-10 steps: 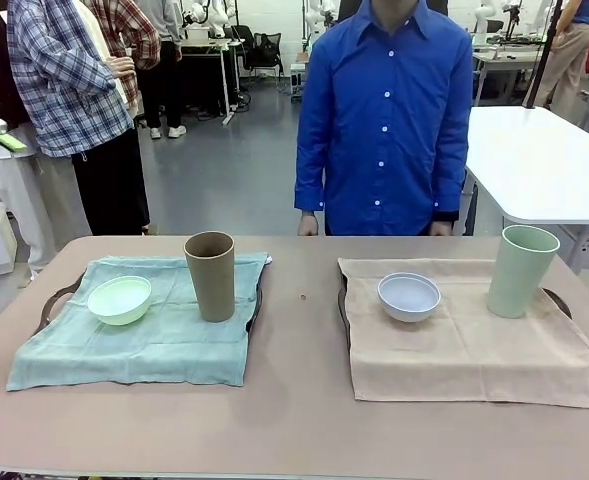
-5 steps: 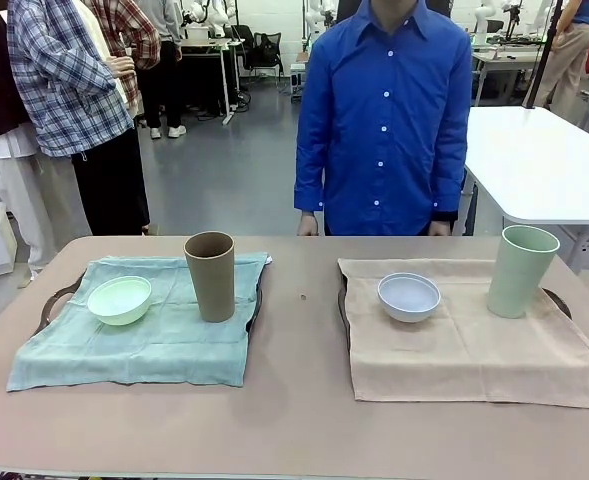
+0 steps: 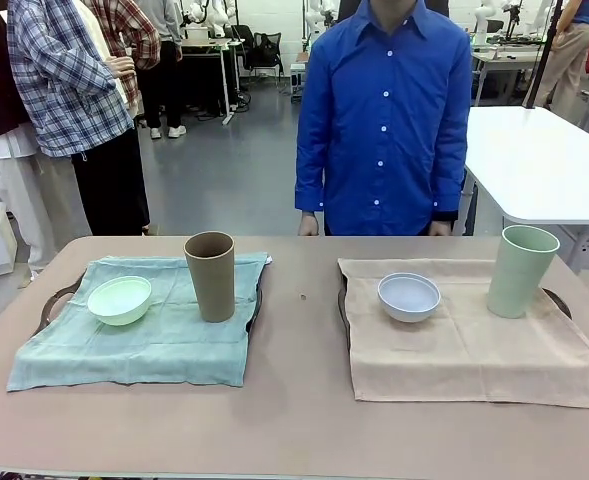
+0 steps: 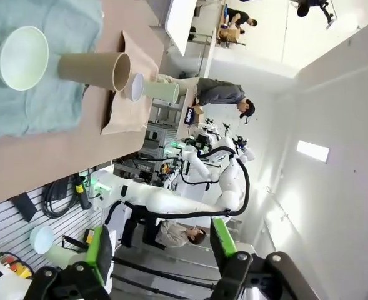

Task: Set up a tray with a mat and arrange the tableware.
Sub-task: Place the Picnic Bowl and Reusable plastic cup back onto the Handle tray in front of the human's position.

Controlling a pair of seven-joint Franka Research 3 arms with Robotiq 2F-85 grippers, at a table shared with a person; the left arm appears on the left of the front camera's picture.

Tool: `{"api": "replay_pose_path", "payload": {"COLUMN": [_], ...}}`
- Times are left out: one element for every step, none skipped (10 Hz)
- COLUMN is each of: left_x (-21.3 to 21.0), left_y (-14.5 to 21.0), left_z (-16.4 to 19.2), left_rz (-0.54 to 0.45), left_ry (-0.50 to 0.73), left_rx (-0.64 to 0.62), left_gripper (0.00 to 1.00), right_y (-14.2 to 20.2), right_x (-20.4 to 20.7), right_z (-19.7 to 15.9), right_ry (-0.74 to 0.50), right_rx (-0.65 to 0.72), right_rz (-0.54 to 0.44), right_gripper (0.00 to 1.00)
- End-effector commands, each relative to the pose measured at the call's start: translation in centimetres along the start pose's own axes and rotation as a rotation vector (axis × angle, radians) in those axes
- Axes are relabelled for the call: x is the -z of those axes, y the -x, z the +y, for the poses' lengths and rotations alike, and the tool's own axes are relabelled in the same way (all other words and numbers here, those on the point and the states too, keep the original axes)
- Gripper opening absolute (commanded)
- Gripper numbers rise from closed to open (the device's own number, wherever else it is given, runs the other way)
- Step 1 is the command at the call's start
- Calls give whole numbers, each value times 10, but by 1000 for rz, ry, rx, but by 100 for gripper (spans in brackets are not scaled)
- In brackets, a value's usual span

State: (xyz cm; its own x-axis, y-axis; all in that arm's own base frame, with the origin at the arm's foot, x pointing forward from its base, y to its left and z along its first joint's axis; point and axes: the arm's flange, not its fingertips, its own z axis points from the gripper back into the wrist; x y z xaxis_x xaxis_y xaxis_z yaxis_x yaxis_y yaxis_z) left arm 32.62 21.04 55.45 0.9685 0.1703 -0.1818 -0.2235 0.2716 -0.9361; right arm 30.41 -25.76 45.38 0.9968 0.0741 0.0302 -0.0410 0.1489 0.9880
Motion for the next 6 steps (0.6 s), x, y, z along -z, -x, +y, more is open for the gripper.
{"api": "replay_pose_path", "payload": {"left_x": [-6, -6, -6, -6, -6, -6], "left_y": [1, 1, 1, 1, 1, 1], "left_z": [-3, -3, -3, -3, -3, -3], "left_rz": [-16, -16, -16, -16, -16, -16], "left_ry": [-13, -13, -13, -13, -13, -13], "left_rx": [-1, -1, -1, -1, -1, -1], "left_gripper": [84, 84, 84, 84, 84, 84], "right_y": [0, 0, 0, 0, 0, 0], "right_x": [2, 2, 2, 2, 2, 2], "right_z": [-2, -2, -2, -2, -2, -2], "right_ry": [-5, -5, -5, -5, -5, -5], "right_rx": [-1, -1, -1, -1, -1, -1], "right_rz": [2, 2, 2, 2, 2, 2], "right_gripper": [100, 100, 100, 100, 100, 100]}}
